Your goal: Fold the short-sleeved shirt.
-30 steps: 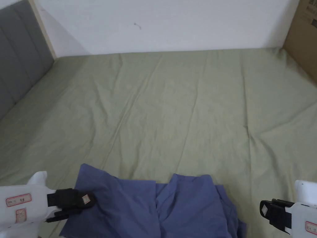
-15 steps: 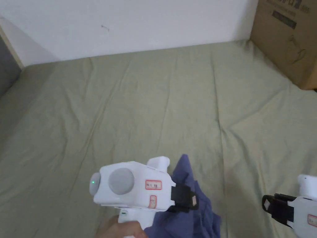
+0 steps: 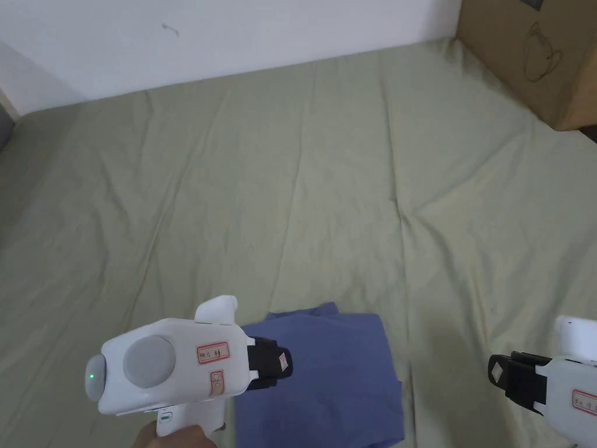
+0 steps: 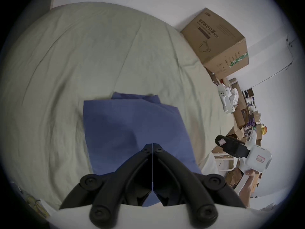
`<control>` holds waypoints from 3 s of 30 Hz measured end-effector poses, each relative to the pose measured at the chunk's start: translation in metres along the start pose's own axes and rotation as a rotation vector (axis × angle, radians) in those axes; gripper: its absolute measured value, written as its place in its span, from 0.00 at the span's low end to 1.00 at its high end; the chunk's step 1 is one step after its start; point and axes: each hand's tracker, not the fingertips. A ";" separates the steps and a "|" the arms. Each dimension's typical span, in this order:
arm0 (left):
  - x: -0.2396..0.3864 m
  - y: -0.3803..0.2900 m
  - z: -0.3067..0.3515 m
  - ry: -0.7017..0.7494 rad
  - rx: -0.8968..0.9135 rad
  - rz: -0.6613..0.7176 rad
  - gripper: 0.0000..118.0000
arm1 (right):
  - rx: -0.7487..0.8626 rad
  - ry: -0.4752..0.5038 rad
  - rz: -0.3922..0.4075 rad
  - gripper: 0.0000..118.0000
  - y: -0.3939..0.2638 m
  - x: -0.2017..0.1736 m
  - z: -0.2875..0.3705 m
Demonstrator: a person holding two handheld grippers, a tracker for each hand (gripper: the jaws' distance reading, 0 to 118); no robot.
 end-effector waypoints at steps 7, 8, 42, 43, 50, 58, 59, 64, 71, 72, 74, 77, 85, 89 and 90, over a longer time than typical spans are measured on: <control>0.046 -0.018 -0.062 -0.075 -0.127 -0.099 0.00 | -0.013 0.008 0.019 0.00 -0.002 -0.003 -0.001; 0.055 -0.022 -0.075 -0.085 -0.161 -0.115 0.00 | -0.012 0.007 0.018 0.00 -0.002 -0.002 0.001; -0.116 -0.061 0.068 -0.211 0.145 0.225 0.00 | -0.253 0.103 0.459 0.00 0.008 -0.161 -0.099; -0.118 -0.061 0.067 -0.217 0.145 0.225 0.00 | -0.295 0.078 0.450 0.00 0.005 -0.160 -0.110; -0.132 -0.047 0.039 -0.320 0.095 0.239 1.00 | -0.335 0.103 0.366 0.00 0.007 -0.144 -0.126; -0.133 -0.018 -0.033 -0.461 -0.073 0.300 0.99 | -0.333 0.103 0.356 0.00 0.005 -0.145 -0.126; -0.131 -0.018 -0.038 -0.462 -0.049 0.302 0.97 | -0.333 0.104 0.352 0.00 0.005 -0.144 -0.126; -0.133 -0.020 -0.064 -0.359 -0.108 0.292 0.24 | -0.329 0.088 0.353 0.00 0.005 -0.146 -0.124; -0.136 -0.010 -0.027 -0.403 -0.087 0.232 0.22 | -0.286 0.096 0.402 0.00 0.008 -0.165 -0.109; -0.138 -0.005 -0.016 -0.381 -0.072 0.221 0.22 | -0.273 0.100 0.402 0.00 0.009 -0.168 -0.105; -0.151 0.003 0.007 -0.320 -0.042 0.166 0.22 | -0.244 0.131 0.388 0.00 0.011 -0.175 -0.097; -0.186 0.021 0.051 -0.182 -0.008 0.163 0.22 | -0.157 0.137 0.449 0.00 0.013 -0.192 -0.085; -0.272 0.073 0.166 0.336 0.006 0.090 0.22 | -0.041 0.150 0.478 0.00 0.018 -0.225 -0.082; -0.315 0.095 0.191 0.685 -0.086 0.040 0.21 | -0.054 0.149 0.471 0.00 0.020 -0.229 -0.090; -0.324 0.098 0.195 0.747 -0.102 0.016 0.21 | -0.060 0.148 0.467 0.00 0.021 -0.229 -0.092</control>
